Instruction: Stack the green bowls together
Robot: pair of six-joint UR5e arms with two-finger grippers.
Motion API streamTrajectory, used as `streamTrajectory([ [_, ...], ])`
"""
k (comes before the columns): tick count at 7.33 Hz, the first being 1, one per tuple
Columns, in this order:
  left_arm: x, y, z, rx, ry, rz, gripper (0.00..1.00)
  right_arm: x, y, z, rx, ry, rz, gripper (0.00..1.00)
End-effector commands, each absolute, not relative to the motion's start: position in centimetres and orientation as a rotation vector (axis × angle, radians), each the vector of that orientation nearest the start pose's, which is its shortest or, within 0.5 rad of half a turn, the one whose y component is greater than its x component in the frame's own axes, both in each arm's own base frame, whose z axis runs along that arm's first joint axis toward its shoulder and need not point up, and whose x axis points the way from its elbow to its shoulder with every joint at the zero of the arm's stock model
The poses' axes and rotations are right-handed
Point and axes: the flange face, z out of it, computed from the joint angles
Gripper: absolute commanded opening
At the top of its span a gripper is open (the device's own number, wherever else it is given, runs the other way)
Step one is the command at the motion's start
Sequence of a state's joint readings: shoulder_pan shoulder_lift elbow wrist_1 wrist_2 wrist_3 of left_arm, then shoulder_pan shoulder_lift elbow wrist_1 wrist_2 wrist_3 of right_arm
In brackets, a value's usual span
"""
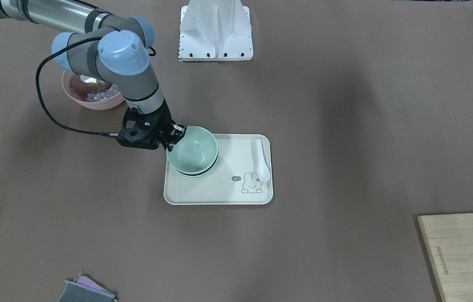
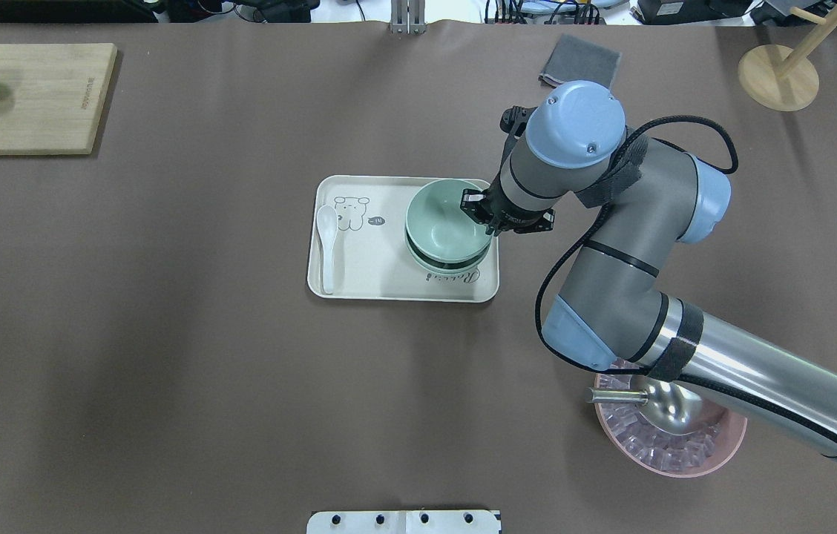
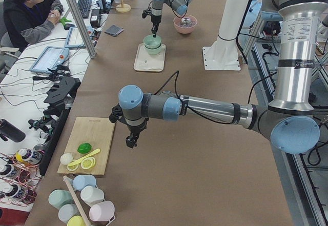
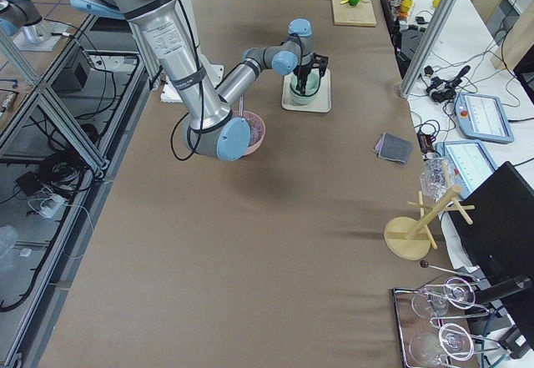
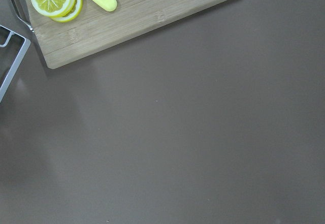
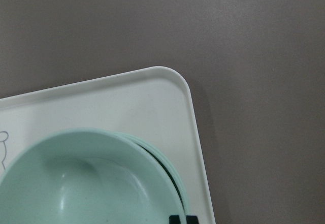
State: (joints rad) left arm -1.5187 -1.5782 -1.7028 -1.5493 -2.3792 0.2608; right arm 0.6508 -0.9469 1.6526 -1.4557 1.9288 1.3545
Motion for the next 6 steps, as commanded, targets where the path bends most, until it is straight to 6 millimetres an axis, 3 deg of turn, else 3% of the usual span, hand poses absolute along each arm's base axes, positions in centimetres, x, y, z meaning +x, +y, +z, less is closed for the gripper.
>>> streamTrajectory([
  [1,-3.52,-50.13,58.95,0.196,0.796,0.343,0.99,-48.55,-49.31,24.53,0.033,-0.876,0.26,0.0],
  [6,-3.51,-50.07,58.92,0.195,0.797,0.338,0.99,-49.29,-49.06,24.74,0.024,-0.87,0.253,0.0],
])
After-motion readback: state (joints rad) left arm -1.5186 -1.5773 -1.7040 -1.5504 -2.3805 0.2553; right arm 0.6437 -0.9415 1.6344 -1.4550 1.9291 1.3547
